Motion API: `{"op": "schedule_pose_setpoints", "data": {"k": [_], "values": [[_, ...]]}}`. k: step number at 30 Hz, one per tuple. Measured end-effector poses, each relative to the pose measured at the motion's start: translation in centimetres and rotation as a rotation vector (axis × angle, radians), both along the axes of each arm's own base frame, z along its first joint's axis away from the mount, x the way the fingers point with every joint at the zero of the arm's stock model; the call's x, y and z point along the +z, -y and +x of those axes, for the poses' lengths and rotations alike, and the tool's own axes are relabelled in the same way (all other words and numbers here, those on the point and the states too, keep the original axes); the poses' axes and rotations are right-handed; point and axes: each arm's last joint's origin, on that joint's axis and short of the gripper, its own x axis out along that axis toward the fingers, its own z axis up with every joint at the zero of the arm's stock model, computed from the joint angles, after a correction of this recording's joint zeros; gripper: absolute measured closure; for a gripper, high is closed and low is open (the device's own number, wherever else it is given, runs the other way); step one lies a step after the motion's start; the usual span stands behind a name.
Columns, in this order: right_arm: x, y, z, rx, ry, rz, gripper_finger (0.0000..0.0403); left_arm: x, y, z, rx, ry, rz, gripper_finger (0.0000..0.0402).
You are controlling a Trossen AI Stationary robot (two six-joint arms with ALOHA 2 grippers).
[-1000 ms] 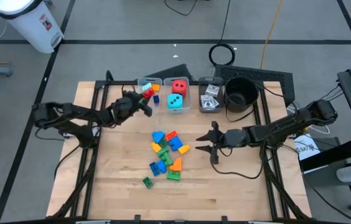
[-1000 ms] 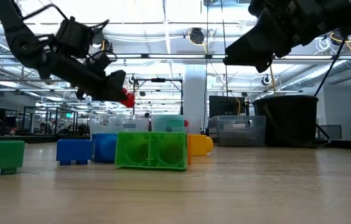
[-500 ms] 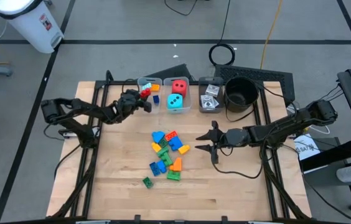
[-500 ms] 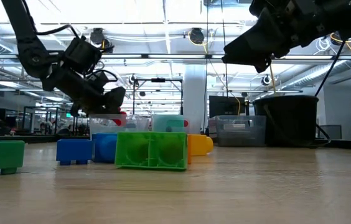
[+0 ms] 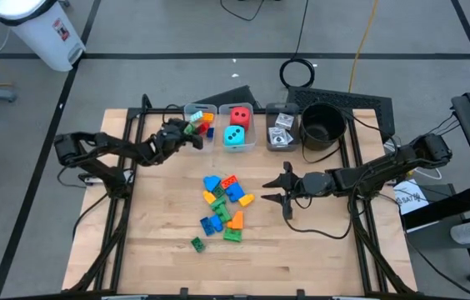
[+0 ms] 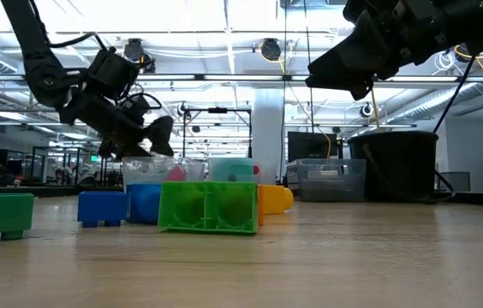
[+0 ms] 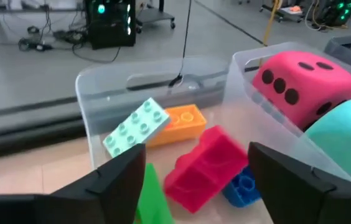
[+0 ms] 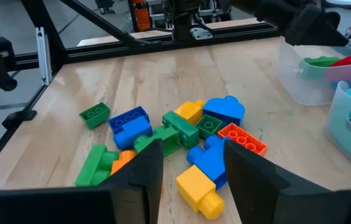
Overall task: Pick & Place Toys
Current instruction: Put the blue game piece into the left transparent bin
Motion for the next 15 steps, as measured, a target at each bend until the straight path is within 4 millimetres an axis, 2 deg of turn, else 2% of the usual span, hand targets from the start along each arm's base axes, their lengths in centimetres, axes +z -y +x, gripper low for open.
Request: {"op": "schedule_pose_setpoints", "data": {"k": [3,8,12,15], "values": [[0.0,0.0,0.0,0.0,0.0,0.0,0.0261,1.2,0.1,-0.1,-0.044,0.013,0.046,0.01],[0.0,0.0,0.0,0.0,0.0,0.0,0.0261,4.4,1.0,-0.5,-0.169,0.133,0.113,0.0091],[-0.1,-0.1,0.1,0.006,-0.001,0.002,0.0261,6.9,2.4,-1.0,-0.316,0.266,0.114,0.009],[-0.9,-0.6,0.8,0.071,-0.002,0.005,0.0261,7.9,3.6,-1.2,-0.428,0.324,0.08,0.0089]]}}
